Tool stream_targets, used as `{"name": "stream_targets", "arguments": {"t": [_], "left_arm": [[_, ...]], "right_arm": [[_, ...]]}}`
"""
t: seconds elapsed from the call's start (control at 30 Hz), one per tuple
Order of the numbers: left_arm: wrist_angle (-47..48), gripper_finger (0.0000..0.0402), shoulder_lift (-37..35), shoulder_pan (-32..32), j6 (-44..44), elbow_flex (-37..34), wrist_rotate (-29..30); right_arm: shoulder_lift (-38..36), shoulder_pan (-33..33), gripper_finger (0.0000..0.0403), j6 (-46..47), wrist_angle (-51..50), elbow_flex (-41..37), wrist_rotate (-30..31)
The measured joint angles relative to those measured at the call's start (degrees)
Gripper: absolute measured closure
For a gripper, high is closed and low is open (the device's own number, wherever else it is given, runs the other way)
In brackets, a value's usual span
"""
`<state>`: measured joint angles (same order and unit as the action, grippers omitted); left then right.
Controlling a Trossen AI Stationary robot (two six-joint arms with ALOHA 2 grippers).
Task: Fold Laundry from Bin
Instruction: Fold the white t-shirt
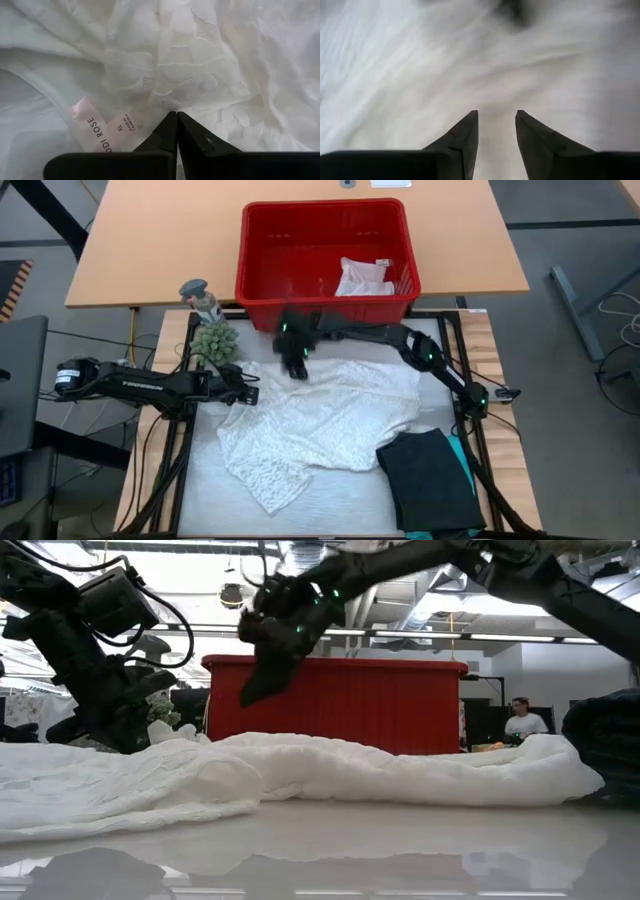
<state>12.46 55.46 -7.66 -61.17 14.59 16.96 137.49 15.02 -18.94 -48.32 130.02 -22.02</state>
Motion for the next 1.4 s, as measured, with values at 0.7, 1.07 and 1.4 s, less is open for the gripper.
{"name": "stream_targets", "arguments": {"t": [0.7, 1.07, 1.4], "left_arm": [[0.0, 0.0401, 0.0, 0.0, 1.6, 0.0, -1.3], [0.1, 0.0401, 0.0, 0.0, 1.6, 0.0, -1.3], [0.1, 0.0401, 0.0, 0.0, 1.6, 0.0, -1.2]], "right_arm": [[0.6, -10.3, 0.0265, -11.0, 1.0, -0.1, 12.8], [0.5, -10.9, 0.0199, -7.9, 5.1, -5.0, 20.7], [0.6, -12.9, 0.0209, -8.6, 9.5, -6.4, 19.8]]}}
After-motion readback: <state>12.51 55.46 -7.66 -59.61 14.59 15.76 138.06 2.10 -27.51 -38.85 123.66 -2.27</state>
